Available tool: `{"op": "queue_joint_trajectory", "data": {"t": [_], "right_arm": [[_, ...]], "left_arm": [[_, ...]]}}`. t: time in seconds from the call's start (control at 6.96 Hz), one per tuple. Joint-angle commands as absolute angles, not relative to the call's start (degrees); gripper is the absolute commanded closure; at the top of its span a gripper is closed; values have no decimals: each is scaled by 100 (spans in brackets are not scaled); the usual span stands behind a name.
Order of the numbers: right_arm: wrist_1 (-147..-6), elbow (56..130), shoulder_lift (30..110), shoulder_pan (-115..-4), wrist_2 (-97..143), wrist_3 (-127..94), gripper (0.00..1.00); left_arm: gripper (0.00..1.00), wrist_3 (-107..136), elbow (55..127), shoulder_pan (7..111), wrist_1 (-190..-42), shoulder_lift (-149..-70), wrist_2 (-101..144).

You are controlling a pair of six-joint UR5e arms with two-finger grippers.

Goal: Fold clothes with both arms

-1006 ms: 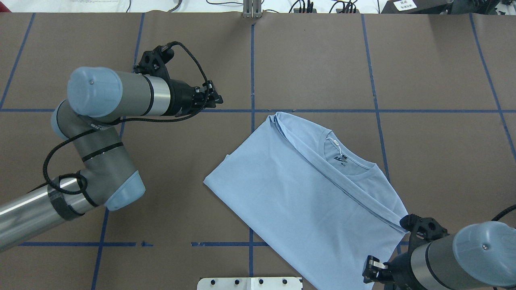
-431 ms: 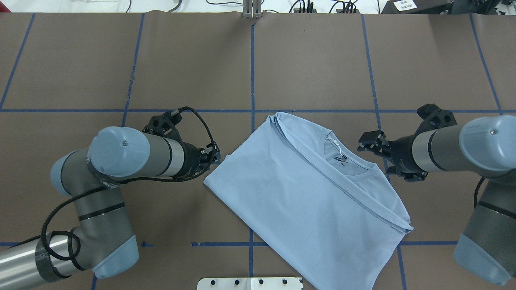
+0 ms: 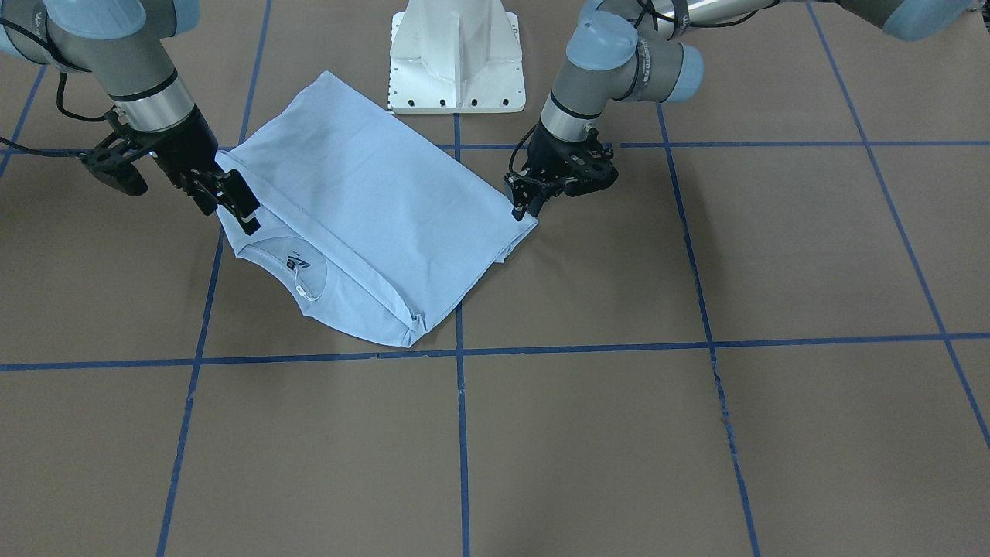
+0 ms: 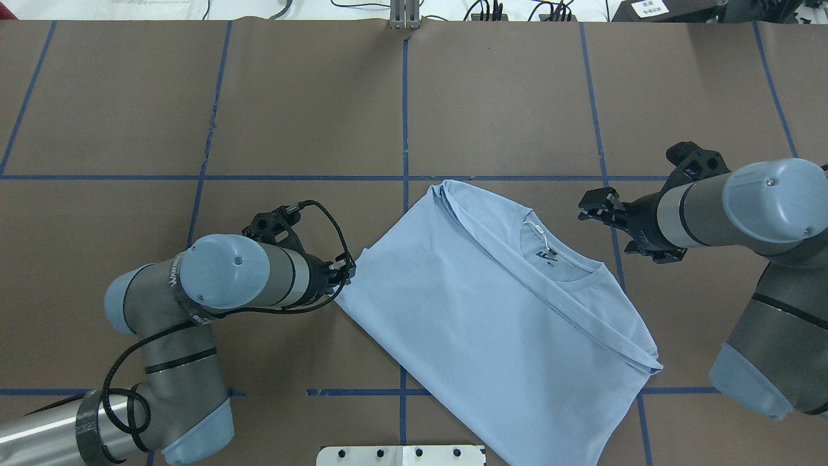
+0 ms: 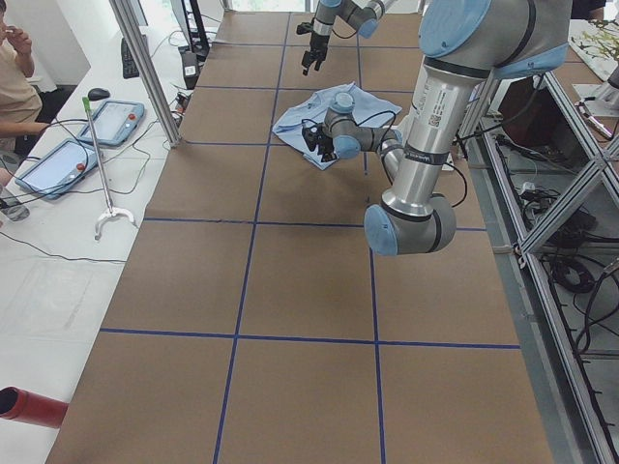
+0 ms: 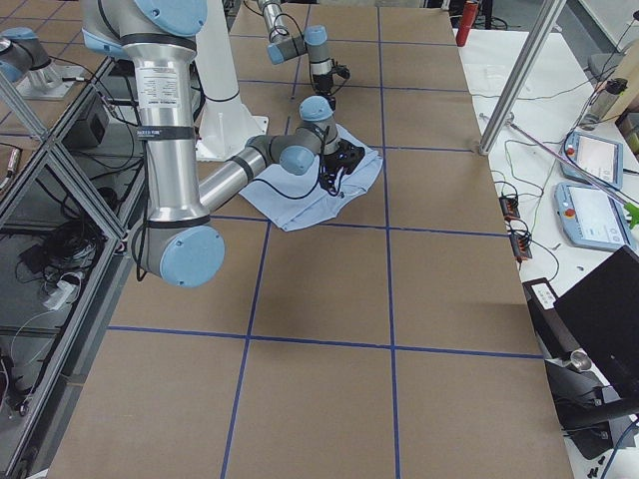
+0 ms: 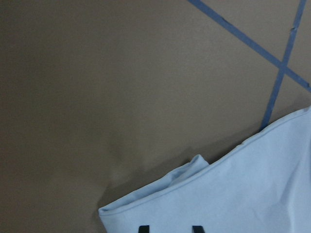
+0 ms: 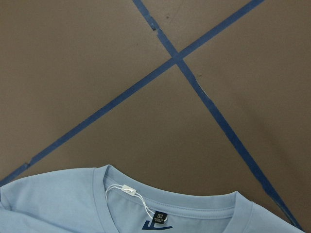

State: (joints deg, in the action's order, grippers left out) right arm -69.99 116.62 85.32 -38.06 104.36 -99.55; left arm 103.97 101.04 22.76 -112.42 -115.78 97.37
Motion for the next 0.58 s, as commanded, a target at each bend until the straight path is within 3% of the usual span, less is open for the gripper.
{"op": "queue_joint_trajectory", "data": {"t": [0.0, 0.43], "right_arm": [[-6996, 11584, 8499, -3814, 10433, -9949, 0], [-6996, 11540, 8499, -3814, 10441, -9949, 0]], "left_arm": [[60, 10389, 10055, 2268, -11048, -11558, 9721], [61, 10389, 9923, 2259, -11057, -11619, 9712]]}}
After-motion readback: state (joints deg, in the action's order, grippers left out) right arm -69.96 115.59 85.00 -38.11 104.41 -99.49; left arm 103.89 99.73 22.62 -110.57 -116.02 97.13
